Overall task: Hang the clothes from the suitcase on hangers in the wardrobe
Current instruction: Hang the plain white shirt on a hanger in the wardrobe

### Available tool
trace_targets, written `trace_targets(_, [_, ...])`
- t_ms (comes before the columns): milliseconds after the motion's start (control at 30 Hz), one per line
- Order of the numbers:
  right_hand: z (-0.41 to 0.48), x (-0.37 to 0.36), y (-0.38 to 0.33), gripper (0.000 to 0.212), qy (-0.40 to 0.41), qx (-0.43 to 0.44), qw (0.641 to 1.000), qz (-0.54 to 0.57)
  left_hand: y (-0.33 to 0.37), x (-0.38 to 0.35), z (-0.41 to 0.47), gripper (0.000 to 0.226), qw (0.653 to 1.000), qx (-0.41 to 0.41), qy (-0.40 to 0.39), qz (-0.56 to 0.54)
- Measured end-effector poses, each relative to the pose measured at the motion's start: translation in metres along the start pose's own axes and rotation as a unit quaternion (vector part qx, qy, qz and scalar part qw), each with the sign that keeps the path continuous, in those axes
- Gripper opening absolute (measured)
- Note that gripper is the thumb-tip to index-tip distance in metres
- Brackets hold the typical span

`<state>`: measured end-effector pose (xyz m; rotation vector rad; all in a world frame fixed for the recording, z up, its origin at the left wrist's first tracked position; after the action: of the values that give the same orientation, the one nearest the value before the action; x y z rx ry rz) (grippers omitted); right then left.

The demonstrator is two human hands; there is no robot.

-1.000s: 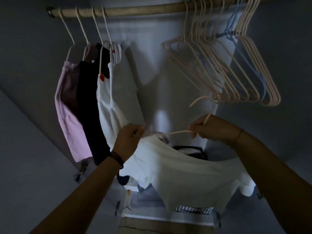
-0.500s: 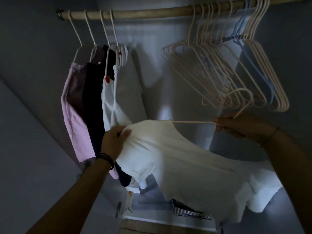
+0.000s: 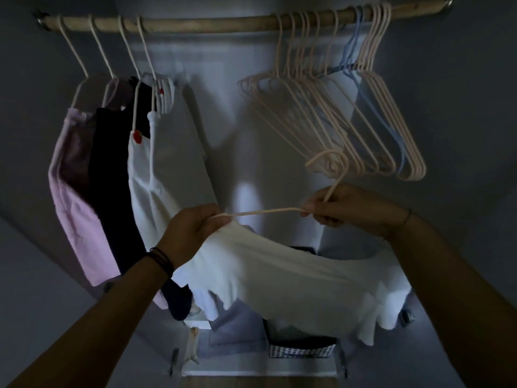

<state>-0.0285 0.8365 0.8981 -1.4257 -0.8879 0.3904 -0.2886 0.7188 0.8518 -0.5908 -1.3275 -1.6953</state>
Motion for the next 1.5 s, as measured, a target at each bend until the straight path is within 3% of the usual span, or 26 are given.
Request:
trace_targets(67, [-0.009,0.009,0.007,0.019,0.006,0.024,0.999,-0.023,-0.003,0.007,0.001,0.031,1.0,-0.006,0.014,-0.02])
trace_targets(167, [-0.029,0.028,0.048,0.027,0.04,-0.021,0.999,-0.011,-0.013,0.013,0.001,0.019,0.999,0.007,0.021,-0.029])
trace_targets(233, [-0.045,0.042,0.088,0.03,0.143,-0.04,0.989,-0.01,-0.02,0.016,-0.002,0.016,0.999,0.023,0.022,-0.035])
trace_targets(333, [-0.069,0.047,0.136,0.035,0.353,-0.013,0.934,0.042,-0.025,0.02,-0.005,0.014,0.998,0.042,0.028,-0.037])
trace_targets(433, [-0.078,0.026,0.172,0.036,0.441,-0.023,0.892,0.101,-0.026,0.025,-0.005,0.014,0.998,0.051,0.032,-0.031])
trace_targets(633, [-0.056,0.004,0.204,0.072,0.417,-0.051,0.895,0.149,-0.024,0.034,-0.001,0.026,0.995,0.069,0.064,-0.034])
trace_targets(733, [-0.048,0.009,0.188,0.063,0.438,-0.011,0.882,0.171,-0.023,0.039,-0.001,0.028,0.995,0.06,0.077,-0.035])
trace_targets(867, [-0.049,0.03,0.168,0.022,0.436,0.024,0.894,0.097,-0.022,0.048,-0.005,0.024,0.994,0.057,0.082,-0.04])
trace_targets(933, [-0.056,0.039,0.162,0.034,0.435,0.043,0.897,0.067,-0.027,0.054,-0.007,0.022,0.994,0.056,0.091,-0.034])
trace_targets(1033, [-0.069,0.054,0.147,0.031,0.444,0.066,0.891,0.076,-0.035,0.064,-0.01,0.024,0.993,0.058,0.098,-0.03])
trace_targets(1200, [-0.087,0.079,0.132,0.058,0.44,0.123,0.868,0.195,-0.042,0.077,-0.015,0.026,0.998,0.045,0.054,0.002])
trace_targets(1300, [-0.085,0.082,0.118,0.053,0.392,0.154,0.858,0.294,-0.047,0.074,-0.015,0.024,0.997,0.058,0.028,0.031])
trace_targets(1400, [-0.082,0.069,0.107,0.063,0.313,0.174,0.866,0.349,-0.046,0.071,-0.013,0.019,0.992,0.083,0.08,0.04])
trace_targets(1500, [-0.086,0.054,0.103,0.059,0.271,0.147,0.908,0.284,-0.045,0.073,-0.011,0.02,0.984,0.098,0.151,-0.011])
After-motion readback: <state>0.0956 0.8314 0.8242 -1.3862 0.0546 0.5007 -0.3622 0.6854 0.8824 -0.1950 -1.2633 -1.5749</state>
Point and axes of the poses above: each hand's wrist, its own z-axis towards the middle knuckle, its own x-axis out of the back of the hand, y = z × x, the point moved 3 cm from there along z, towards the middle knuckle, and after that the axes turned 9 degrees about z, right-handed, at the moved point
